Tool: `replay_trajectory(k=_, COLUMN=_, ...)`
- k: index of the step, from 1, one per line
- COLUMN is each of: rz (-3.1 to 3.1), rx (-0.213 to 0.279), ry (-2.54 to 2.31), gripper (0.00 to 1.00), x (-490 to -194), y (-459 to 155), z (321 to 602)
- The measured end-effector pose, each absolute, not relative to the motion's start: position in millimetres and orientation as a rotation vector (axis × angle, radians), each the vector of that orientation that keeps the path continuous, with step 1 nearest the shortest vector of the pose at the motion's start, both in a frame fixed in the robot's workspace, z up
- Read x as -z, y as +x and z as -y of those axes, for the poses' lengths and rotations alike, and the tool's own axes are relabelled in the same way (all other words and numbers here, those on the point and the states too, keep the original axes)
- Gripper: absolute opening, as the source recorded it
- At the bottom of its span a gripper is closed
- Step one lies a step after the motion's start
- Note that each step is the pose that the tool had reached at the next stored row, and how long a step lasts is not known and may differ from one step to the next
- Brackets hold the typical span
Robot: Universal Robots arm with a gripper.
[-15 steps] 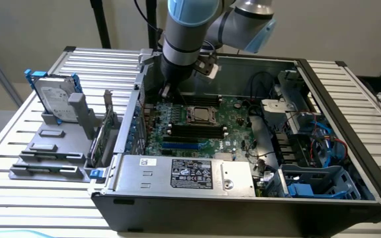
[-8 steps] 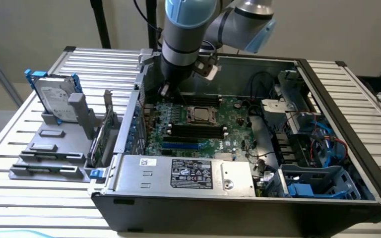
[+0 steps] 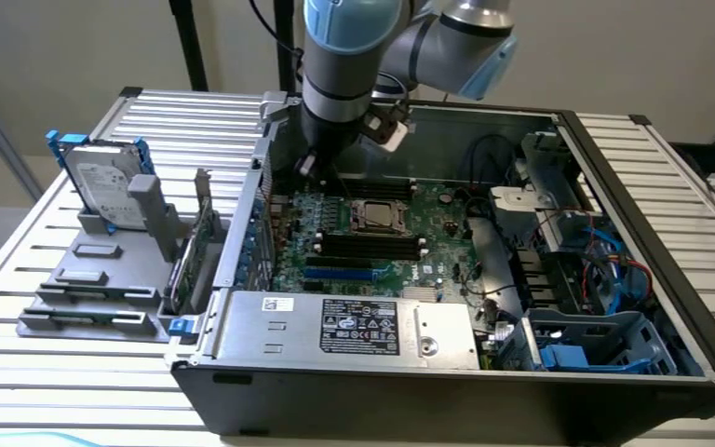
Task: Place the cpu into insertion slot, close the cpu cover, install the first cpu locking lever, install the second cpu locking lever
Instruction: 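Install the first cpu locking lever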
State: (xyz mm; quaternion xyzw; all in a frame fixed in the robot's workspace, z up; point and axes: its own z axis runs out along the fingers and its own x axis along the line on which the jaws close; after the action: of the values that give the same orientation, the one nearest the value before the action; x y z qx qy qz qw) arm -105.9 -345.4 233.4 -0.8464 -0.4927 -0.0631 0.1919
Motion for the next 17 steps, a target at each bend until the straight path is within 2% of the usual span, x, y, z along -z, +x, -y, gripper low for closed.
replay_trajectory(k=17, rz=1.308, rx=0.206, ry=-2.398, gripper=0.11, x=-240, y=-87, z=345)
